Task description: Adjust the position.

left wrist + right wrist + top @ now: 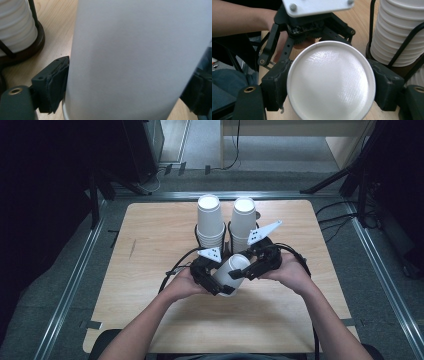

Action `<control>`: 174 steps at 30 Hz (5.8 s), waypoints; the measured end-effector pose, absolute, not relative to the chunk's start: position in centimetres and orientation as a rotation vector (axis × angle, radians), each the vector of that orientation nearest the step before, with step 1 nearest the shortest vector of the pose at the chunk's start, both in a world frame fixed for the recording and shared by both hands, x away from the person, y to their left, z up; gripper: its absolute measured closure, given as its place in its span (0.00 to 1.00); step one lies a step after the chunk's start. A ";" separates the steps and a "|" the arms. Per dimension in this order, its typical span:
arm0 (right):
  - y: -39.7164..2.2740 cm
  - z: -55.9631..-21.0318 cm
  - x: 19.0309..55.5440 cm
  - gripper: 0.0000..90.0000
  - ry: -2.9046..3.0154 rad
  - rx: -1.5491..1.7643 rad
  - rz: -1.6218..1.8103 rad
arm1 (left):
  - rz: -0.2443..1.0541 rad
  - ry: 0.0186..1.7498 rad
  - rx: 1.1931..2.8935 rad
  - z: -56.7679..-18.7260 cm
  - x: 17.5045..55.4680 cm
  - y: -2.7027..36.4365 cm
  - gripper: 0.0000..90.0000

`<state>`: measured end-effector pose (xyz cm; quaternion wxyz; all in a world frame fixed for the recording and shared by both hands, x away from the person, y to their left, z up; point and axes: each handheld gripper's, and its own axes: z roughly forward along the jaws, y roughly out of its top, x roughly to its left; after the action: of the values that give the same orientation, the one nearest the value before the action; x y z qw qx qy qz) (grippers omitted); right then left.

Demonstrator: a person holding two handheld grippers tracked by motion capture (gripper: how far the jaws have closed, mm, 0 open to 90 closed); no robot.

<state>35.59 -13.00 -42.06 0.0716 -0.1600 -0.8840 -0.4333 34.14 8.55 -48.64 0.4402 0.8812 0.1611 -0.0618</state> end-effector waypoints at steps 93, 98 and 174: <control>-13.4 -45.7 35.5 0.23 -2.833 -0.342 -1.121 | -0.141 0.221 2.683 -46.6 36.1 7.4 0.17; -12.6 -45.8 35.3 0.23 -2.841 -0.298 -1.097 | -0.170 0.189 2.698 -47.0 36.0 6.8 0.17; -14.5 -42.8 34.9 0.26 -2.692 -0.268 -1.336 | -0.184 0.330 2.226 -46.0 34.6 10.6 0.10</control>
<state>34.90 -14.49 -42.79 0.0619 -0.0887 -0.8905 -0.4420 34.56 10.55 -46.03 0.4274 0.8913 0.1323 -0.0738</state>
